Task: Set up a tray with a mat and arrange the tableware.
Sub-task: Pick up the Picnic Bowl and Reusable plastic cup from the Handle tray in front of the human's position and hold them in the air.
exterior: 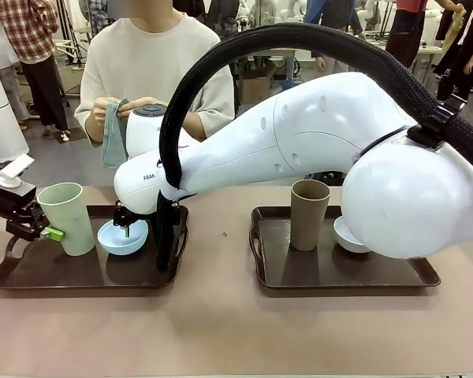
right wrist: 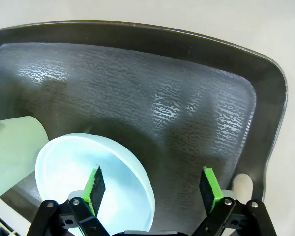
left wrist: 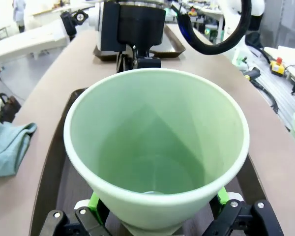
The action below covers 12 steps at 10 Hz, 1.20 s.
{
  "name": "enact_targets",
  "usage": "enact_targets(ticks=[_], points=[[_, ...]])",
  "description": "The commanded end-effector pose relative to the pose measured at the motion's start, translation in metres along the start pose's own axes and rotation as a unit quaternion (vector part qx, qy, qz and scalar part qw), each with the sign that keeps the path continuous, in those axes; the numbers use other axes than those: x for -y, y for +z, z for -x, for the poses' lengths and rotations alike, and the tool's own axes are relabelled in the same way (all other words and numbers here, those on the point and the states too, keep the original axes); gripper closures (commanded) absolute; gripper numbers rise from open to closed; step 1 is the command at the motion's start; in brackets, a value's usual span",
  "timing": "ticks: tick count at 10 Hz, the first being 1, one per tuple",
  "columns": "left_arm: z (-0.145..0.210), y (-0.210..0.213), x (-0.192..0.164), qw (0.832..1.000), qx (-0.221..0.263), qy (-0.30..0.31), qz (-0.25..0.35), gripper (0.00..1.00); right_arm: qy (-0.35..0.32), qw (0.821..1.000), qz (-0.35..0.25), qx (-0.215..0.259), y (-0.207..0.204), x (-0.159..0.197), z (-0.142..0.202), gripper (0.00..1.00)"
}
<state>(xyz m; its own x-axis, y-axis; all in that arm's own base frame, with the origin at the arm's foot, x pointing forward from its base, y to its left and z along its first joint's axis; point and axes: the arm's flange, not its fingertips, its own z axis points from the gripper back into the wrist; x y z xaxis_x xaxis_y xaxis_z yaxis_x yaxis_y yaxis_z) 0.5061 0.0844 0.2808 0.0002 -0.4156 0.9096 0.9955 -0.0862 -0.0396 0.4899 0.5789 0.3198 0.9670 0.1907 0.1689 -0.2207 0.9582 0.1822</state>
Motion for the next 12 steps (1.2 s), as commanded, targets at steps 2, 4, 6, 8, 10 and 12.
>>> enact_targets(ticks=[2, 4, 6, 8, 10, 12], points=[[-0.0030, -0.0058, 0.0077, 1.000, 0.010, -0.025, 0.000, 0.42, 0.003, 1.000, -0.013, 0.019, -0.0003, -0.0095, -0.0023, 0.00], [-0.0062, -0.0061, 0.0070, 1.000, 0.010, -0.024, -0.004, 0.96, 0.003, 1.000, -0.014, 0.015, 0.0000, -0.0106, -0.0017, 0.60], [-0.0066, -0.0055, 0.0069, 1.000, 0.010, -0.025, -0.005, 1.00, 0.003, 1.000, -0.012, 0.015, -0.0008, -0.0111, -0.0010, 0.67], [-0.0075, -0.0031, 0.0064, 1.000, 0.010, -0.023, -0.010, 0.69, -0.002, 1.000, -0.007, 0.015, -0.0011, -0.0107, 0.0010, 1.00], [-0.0079, -0.0017, 0.0063, 1.000, 0.006, -0.018, -0.015, 1.00, -0.004, 1.000, -0.003, 0.016, -0.0005, -0.0101, 0.0021, 1.00], [-0.0082, 0.0003, 0.0068, 1.000, -0.004, -0.013, -0.020, 1.00, -0.006, 1.000, 0.006, 0.018, 0.0002, -0.0098, 0.0027, 1.00]])
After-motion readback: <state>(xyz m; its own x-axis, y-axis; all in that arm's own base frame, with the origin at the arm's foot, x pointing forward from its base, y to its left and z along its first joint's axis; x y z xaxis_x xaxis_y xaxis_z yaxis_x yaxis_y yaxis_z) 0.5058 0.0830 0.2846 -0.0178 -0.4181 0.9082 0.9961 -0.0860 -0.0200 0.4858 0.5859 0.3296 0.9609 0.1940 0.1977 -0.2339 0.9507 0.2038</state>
